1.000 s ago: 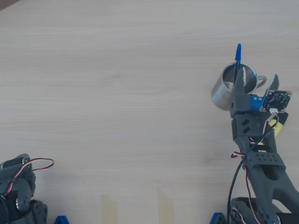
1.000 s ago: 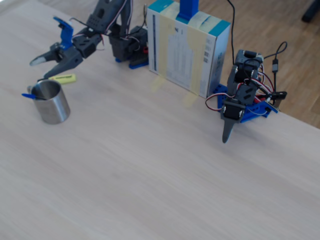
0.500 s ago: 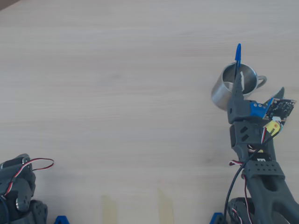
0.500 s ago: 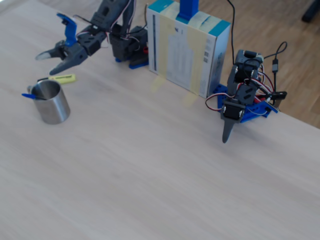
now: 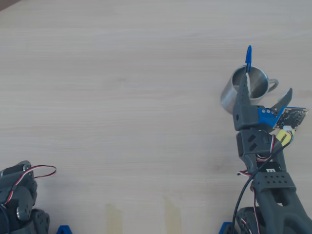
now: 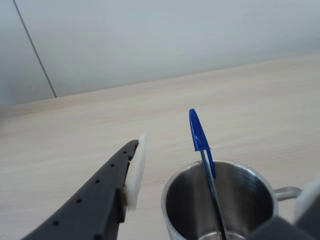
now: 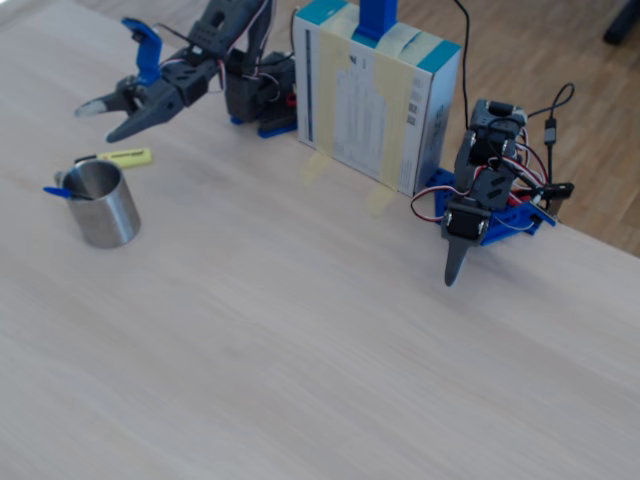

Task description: Grab the blue pen and put it in the silver cup.

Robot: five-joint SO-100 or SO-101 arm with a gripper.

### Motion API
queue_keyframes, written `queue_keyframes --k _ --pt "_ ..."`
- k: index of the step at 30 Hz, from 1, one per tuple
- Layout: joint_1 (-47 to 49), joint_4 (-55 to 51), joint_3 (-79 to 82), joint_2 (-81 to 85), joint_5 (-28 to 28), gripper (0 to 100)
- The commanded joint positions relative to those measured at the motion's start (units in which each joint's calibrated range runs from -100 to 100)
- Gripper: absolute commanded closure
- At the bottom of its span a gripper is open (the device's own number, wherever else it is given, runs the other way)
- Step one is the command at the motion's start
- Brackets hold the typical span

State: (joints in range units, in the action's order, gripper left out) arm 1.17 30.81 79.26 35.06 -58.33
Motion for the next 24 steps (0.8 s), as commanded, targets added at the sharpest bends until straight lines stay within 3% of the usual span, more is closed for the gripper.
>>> queue_keyframes --k 1,24 --pt "1.3 -2.0 -0.1 3.1 0.2 53" --pt "1.4 -34.3 0.1 25.5 0.3 54"
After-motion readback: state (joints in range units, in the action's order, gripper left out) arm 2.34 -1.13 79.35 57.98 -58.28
